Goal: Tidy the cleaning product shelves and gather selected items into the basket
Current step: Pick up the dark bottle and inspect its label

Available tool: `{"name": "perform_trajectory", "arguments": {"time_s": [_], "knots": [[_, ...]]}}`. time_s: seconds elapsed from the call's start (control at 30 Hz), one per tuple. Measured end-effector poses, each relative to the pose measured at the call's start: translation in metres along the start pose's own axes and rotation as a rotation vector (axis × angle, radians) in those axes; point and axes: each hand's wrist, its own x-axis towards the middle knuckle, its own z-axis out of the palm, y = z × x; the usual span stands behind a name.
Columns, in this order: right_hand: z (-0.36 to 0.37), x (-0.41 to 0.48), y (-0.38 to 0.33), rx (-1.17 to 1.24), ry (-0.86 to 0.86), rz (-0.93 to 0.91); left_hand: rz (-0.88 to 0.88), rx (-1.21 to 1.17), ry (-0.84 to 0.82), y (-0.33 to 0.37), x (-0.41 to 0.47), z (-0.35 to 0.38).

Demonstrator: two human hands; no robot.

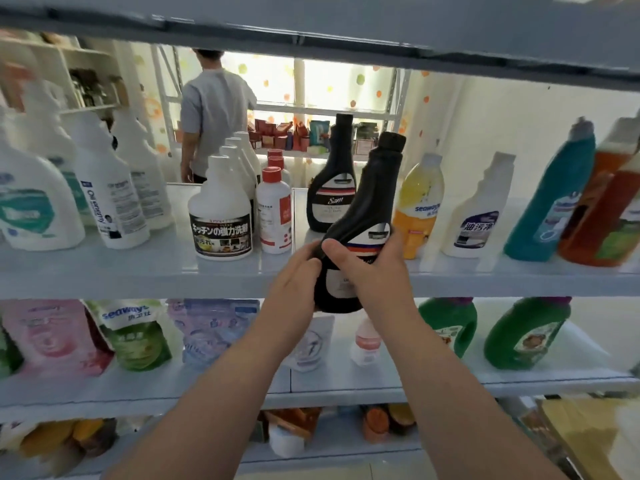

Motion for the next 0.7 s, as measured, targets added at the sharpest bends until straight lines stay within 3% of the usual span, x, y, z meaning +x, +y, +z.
{"name": "perform_trajectory", "arguments": {"time_s": [0.07,0.23,0.3,0.47,0.7], "knots": [[0.004,0.018,0.0,-0.021,0.046,-0.041,0.128,0.171,-0.007,0.001,0.01,-0.001],[0.015,0.06,0.015,-0.064,0.094,-0.106,0.494,1.059,0.182,-0.031,0.021,-0.022],[0.019,0.072,0.022,-0.101,0.105,-0.114,0.537,1.273,0.203,-0.049,0.023,-0.033],[0.03,0.09,0.036,-0.132,0.098,-0.137,0.548,1.452,0.168,-0.072,0.029,-0.047],[0.048,0.108,0.047,-0.183,0.141,-0.164,0.66,1.488,0.225,-0.089,0.038,-0.049]]}}
